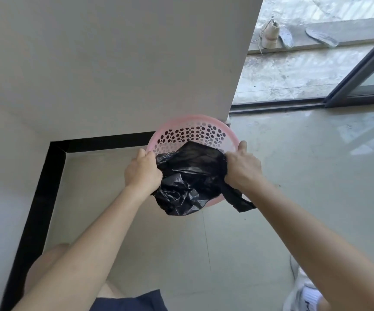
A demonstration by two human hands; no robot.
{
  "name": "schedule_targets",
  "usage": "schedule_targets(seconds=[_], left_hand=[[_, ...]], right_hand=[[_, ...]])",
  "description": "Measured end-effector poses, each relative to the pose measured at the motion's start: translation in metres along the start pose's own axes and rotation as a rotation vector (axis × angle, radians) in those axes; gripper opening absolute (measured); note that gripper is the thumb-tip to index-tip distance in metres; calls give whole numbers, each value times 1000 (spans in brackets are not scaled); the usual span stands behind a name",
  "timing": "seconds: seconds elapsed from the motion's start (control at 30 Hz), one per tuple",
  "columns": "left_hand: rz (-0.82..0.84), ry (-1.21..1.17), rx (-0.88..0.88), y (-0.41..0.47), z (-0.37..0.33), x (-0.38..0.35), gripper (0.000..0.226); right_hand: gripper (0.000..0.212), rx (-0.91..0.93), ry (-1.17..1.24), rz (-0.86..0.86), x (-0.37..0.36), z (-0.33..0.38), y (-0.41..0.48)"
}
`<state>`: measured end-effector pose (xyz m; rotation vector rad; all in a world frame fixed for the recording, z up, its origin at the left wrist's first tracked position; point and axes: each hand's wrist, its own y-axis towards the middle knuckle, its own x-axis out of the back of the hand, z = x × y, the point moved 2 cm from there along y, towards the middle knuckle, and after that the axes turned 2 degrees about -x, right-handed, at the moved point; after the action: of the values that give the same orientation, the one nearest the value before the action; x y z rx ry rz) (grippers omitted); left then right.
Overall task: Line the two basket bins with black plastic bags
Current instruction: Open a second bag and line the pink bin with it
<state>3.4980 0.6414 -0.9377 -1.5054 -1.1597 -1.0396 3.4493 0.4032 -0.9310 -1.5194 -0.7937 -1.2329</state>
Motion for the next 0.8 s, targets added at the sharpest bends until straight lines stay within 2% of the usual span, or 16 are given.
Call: schedule_targets(seconds=[0.07, 0.13, 0.17, 0.2, 0.27, 0.3, 0.33, 0.37, 0.4, 0.43, 0.53, 0.63, 0.7, 0.73, 0.8], left_hand=[[35, 57, -19, -6, 4, 5, 51], [-19, 72, -18, -8, 6, 9, 45], [-81, 81, -19, -9, 6, 11, 42], [-156, 77, -15, -9, 5, 14, 37], [-268, -6, 18, -6, 3, 19, 32], [-290, -80, 34, -3, 1, 21, 29], [-298, -174, 42, 0, -1, 23, 27], [-295, -281, 44, 4, -4, 24, 25], [-293, -389, 42, 8, -7, 26, 25], [-300, -496, 43, 12, -11, 28, 25], [-364, -835, 95, 19, -24, 40, 22], [-419, -1133, 192, 32, -30, 53, 24], [-418, -1220, 222, 40, -30, 62, 24], [-414, -1227, 228, 44, -29, 66, 21], [-396, -1200, 249, 52, -27, 70, 12]], right_hand=[[41, 49, -75, 53, 9, 2, -3], [70, 87, -63, 122, 19, 2, -2], [79, 91, -17, 88, 25, 4, -1], [78, 98, 42, -30, 30, 8, -1], [56, 164, 160, -387, 40, 24, -9], [44, 254, 203, -545, 41, 35, -14], [34, 376, 225, -645, 38, 48, -20], [28, 494, 212, -664, 31, 60, -25], [28, 585, 159, -605, 18, 70, -27], [33, 630, 63, -466, 2, 78, -26], [37, 617, -277, 109, -44, 81, -17], [33, 493, -182, 441, -54, 72, -9], [31, 466, -80, 481, -42, 71, -5], [30, 474, -22, 415, -34, 71, -5], [34, 489, 192, 136, -16, 68, -7]])
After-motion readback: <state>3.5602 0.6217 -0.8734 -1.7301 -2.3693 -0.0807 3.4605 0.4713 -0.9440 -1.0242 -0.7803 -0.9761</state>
